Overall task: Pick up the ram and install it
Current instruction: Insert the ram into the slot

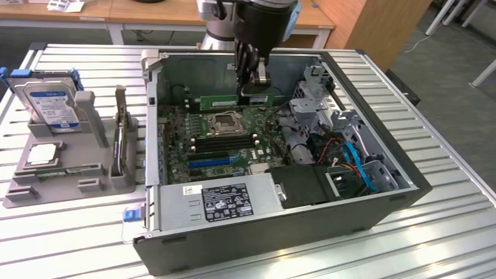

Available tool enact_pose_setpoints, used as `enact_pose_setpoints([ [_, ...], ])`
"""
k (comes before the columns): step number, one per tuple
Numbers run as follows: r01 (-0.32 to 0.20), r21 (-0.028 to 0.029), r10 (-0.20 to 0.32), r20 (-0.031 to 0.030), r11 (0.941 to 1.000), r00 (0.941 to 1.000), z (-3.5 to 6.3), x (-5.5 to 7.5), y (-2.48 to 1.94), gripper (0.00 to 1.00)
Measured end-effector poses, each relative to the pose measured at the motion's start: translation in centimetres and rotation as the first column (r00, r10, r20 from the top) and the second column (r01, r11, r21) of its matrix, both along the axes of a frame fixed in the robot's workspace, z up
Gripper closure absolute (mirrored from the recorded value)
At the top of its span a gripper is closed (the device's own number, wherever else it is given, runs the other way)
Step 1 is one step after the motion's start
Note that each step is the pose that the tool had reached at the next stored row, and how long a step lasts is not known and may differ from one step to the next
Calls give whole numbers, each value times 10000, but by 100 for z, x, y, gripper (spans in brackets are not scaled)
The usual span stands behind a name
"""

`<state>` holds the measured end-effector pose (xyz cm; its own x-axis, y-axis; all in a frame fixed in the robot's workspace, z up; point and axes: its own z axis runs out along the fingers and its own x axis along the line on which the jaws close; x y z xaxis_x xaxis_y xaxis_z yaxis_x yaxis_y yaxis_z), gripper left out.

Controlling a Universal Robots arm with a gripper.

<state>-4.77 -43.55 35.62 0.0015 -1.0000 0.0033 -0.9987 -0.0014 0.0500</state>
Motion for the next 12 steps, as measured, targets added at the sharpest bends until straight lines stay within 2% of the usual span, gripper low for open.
enact_pose_setpoints([
  [10, 44, -1, -44, 0, 10000, 10000, -181, -1, 2, 86],
  [12, 73, -4, -73, -2, 10000, 10000, -216, -2, 44, 86],
])
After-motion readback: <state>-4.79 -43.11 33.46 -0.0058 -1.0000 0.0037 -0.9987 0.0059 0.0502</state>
